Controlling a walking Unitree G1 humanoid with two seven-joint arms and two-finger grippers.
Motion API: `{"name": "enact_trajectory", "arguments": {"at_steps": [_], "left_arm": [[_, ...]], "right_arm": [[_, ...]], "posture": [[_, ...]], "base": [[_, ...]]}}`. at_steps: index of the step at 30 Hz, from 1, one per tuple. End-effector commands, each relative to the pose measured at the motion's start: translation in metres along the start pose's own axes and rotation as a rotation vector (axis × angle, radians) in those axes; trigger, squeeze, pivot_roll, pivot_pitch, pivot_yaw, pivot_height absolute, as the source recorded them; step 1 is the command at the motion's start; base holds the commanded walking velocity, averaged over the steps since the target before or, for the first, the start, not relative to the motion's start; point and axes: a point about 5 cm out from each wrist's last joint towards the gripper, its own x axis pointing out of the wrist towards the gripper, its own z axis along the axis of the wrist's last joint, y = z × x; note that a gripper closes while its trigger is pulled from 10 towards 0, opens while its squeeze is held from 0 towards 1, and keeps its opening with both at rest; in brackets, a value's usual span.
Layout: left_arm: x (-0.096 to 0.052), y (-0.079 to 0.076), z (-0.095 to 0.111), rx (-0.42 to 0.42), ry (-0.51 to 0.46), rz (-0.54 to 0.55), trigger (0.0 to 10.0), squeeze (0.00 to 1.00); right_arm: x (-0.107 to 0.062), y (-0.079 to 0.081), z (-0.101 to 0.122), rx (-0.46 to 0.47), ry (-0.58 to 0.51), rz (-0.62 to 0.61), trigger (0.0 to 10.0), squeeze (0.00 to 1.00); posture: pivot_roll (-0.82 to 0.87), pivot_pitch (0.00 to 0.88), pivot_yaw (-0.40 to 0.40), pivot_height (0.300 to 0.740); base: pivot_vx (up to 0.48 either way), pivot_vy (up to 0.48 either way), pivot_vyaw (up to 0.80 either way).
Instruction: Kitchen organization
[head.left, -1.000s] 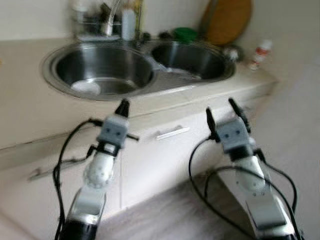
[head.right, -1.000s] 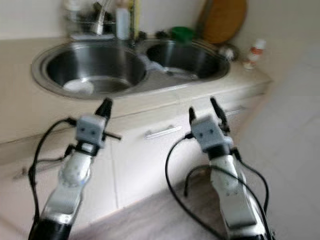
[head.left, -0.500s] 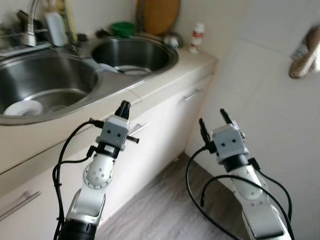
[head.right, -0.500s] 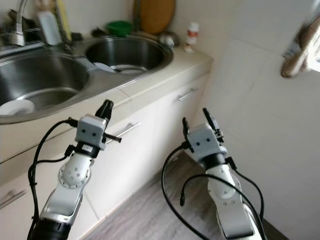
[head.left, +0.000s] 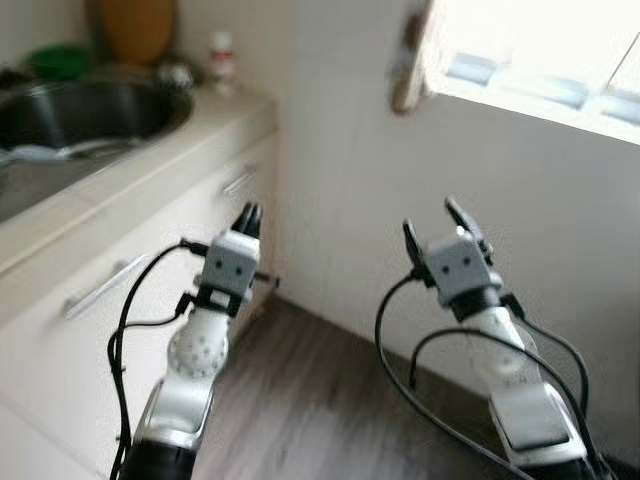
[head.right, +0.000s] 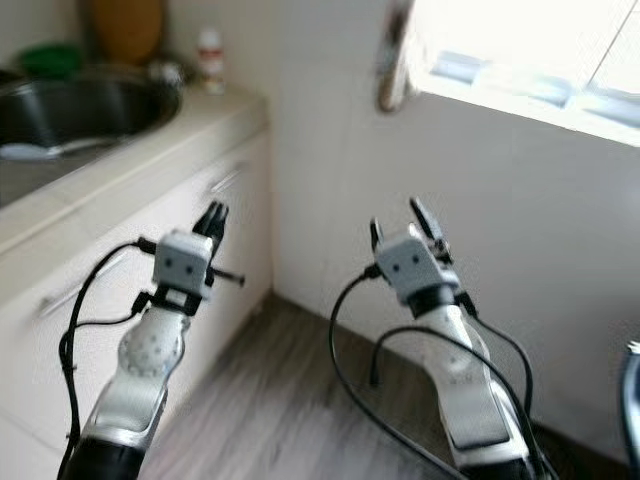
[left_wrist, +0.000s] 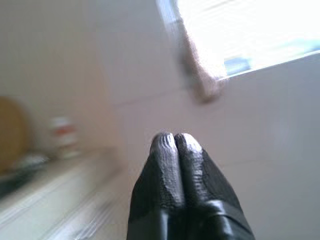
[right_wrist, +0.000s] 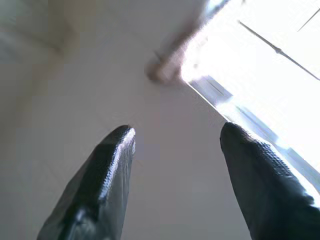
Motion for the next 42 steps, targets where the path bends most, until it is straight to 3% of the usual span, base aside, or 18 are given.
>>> {"name": "enact_trajectory", "arguments": {"at_steps": [1,5,12,21,25,35,42], "left_arm": [[0.000,0.003,0.001,0.021,-0.003,-0.002,10.0,0.00],[0.000,0.003,0.001,0.020,0.001,0.001,10.0,0.00],[-0.001,0.002,-0.001,0.014,0.012,0.000,10.0,0.00],[-0.001,0.002,-0.002,0.013,0.017,-0.002,10.0,0.00],[-0.001,0.002,-0.002,0.015,0.020,-0.003,10.0,0.00],[0.000,0.002,-0.003,0.024,0.033,-0.015,10.0,0.00],[0.000,0.003,-0.002,0.013,0.023,-0.003,10.0,0.00]], "right_arm": [[0.002,-0.001,-0.002,-0.060,0.019,-0.022,10.0,0.00],[0.003,-0.001,-0.006,-0.113,0.043,-0.026,10.0,0.00],[0.001,-0.011,-0.028,-0.256,0.183,-0.084,10.0,0.00],[0.002,-0.007,-0.032,-0.326,0.203,-0.062,10.0,0.00],[0.003,-0.005,-0.032,-0.312,0.206,-0.057,10.0,0.00],[0.003,0.019,-0.010,-0.115,0.092,0.054,10.0,0.00],[0.003,0.021,-0.009,-0.102,0.080,0.069,10.0,0.00]], "posture": [[-0.04,0.000,-0.086,0.740],[-0.04,0.000,-0.087,0.740],[-0.05,0.000,-0.087,0.740],[-0.05,0.000,-0.086,0.740],[-0.04,0.000,-0.084,0.740],[-0.05,0.000,-0.081,0.740],[-0.04,0.000,-0.082,0.740]], "base": [[0.000,0.000,-0.78],[0.000,0.000,-0.78],[0.000,0.000,-0.75],[0.000,0.000,-0.74],[0.000,0.000,-0.73],[0.000,-0.283,-0.15],[0.000,-0.321,0.00]]}}
